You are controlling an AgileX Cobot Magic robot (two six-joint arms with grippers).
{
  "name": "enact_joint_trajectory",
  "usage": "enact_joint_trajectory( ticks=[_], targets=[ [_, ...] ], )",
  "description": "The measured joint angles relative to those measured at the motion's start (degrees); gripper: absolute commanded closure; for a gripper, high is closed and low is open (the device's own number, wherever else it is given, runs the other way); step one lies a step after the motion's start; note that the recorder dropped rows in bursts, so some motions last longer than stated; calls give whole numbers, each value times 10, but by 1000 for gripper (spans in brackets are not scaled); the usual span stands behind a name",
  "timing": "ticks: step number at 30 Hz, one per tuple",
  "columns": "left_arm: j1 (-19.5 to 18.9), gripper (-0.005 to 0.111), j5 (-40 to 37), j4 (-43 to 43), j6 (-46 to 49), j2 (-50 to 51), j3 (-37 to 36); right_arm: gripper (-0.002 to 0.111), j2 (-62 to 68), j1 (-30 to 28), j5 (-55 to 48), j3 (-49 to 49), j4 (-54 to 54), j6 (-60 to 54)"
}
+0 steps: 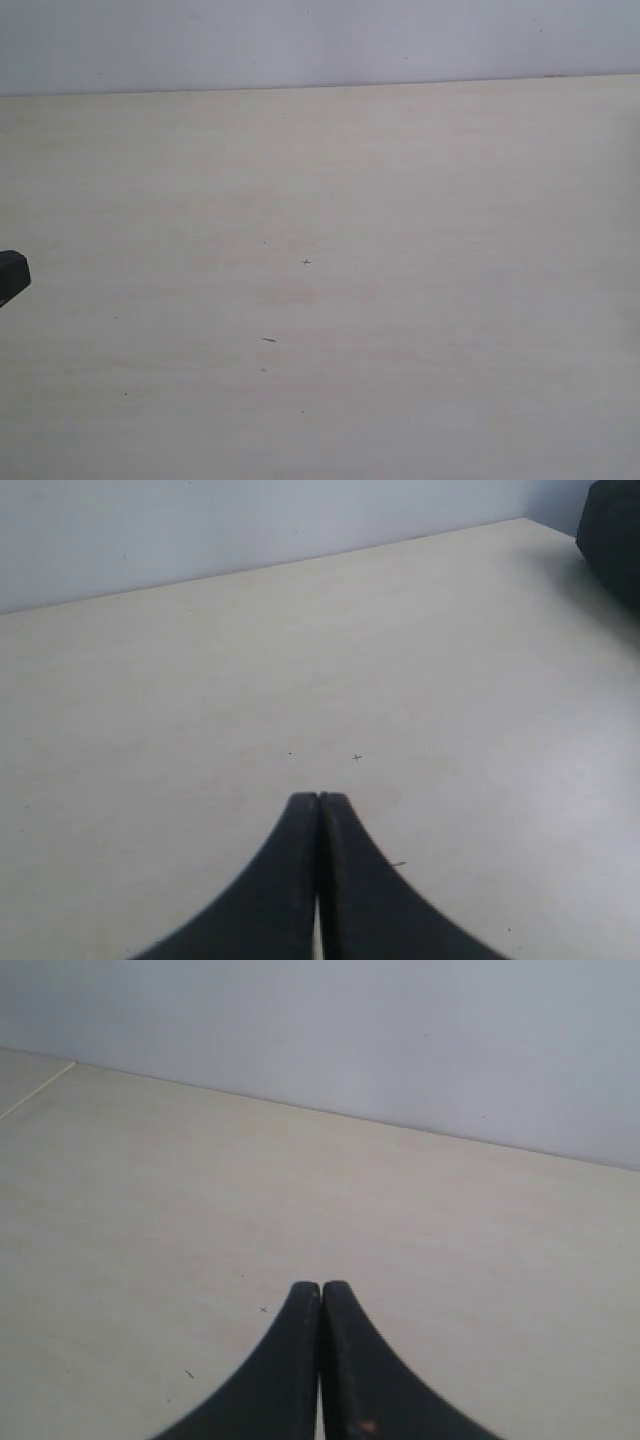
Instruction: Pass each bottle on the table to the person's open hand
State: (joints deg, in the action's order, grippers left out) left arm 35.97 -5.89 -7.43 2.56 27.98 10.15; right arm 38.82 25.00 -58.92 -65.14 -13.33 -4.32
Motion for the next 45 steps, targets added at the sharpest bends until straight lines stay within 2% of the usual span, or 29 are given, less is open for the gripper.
enact_joint_trajectory(
  ticks=[5,8,12,16,20,26,40,45],
  targets=[
    [0,107,0,0,0,0,0,108,0,0,0,0,0,-2],
    [0,107,0,0,0,0,0,108,0,0,4,0,3,-40],
    [0,107,0,0,0,0,0,108,-30,0,51,32,6,-54],
    [0,107,0,0,0,0,0,108,-100,-7,207,155,6,-56],
    [0,107,0,0,0,0,0,108,-162,-73,361,306,6,-70],
    [0,107,0,0,0,0,0,108,-237,-145,507,469,10,-80],
    [0,107,0,0,0,0,0,108,-359,-154,525,636,15,-90],
    [0,107,0,0,0,0,0,108,-382,-154,508,649,15,-90]
  ],
)
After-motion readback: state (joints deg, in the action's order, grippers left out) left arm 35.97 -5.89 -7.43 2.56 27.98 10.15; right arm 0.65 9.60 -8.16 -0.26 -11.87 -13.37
